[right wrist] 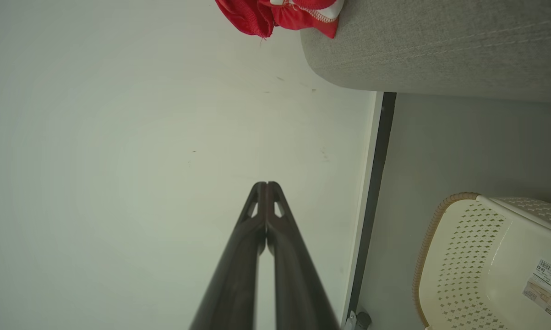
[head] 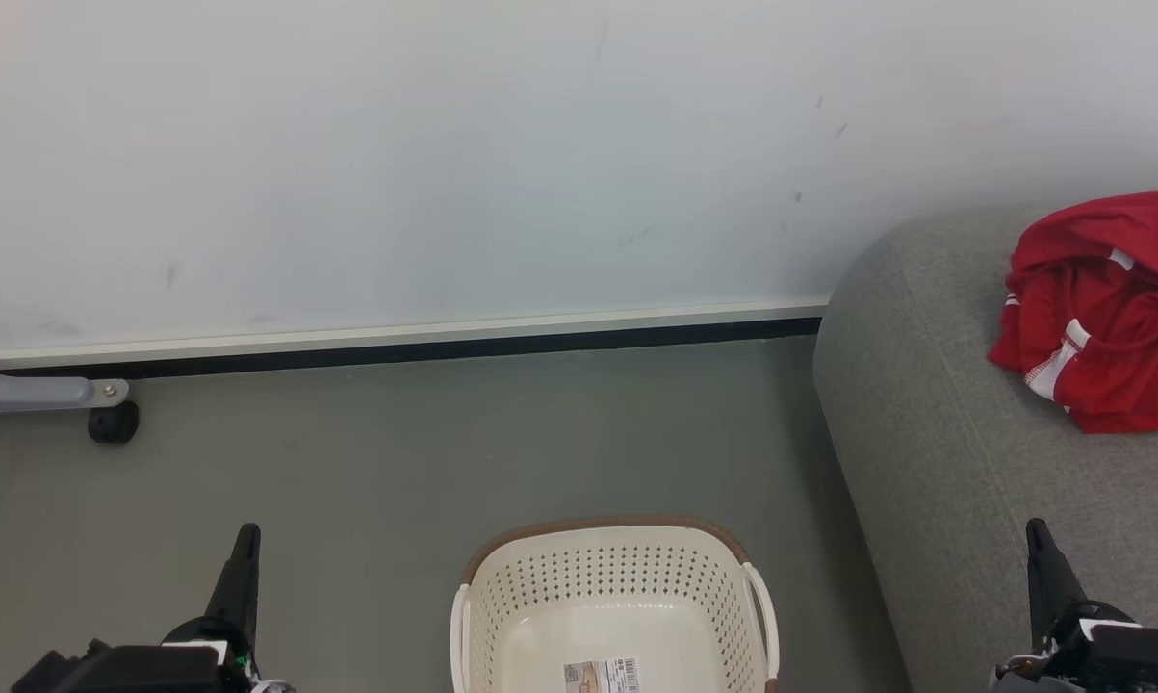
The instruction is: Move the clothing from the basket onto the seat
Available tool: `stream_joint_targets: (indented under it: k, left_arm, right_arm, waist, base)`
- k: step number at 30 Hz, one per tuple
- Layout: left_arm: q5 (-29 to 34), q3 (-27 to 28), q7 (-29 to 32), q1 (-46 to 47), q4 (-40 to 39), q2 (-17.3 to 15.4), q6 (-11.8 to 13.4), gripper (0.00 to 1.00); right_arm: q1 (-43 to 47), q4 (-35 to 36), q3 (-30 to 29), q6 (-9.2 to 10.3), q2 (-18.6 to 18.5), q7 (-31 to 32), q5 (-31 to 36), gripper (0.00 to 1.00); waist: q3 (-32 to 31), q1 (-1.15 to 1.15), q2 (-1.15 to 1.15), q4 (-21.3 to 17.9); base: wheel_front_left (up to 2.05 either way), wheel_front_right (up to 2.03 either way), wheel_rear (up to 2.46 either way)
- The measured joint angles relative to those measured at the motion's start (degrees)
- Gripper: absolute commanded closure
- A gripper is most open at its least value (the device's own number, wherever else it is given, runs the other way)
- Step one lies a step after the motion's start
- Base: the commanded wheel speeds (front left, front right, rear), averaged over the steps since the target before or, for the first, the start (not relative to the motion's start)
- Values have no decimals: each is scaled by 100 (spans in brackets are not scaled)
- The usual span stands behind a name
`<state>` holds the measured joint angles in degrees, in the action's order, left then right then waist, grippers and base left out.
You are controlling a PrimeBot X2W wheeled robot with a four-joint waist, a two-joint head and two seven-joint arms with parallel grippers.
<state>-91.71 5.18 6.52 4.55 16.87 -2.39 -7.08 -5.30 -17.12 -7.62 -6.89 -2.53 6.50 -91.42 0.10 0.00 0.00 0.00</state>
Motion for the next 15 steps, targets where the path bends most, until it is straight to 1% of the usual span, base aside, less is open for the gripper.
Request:
stream_joint_targets:
  k: [15]
  left_arm:
    - [0, 0, 0, 0, 2, 0, 0, 100]
  right_arm:
    - [0, 0, 0, 0, 0, 0, -1, 100]
  waist:
    - [0, 0, 0, 0]
  base:
    - [0, 0, 0]
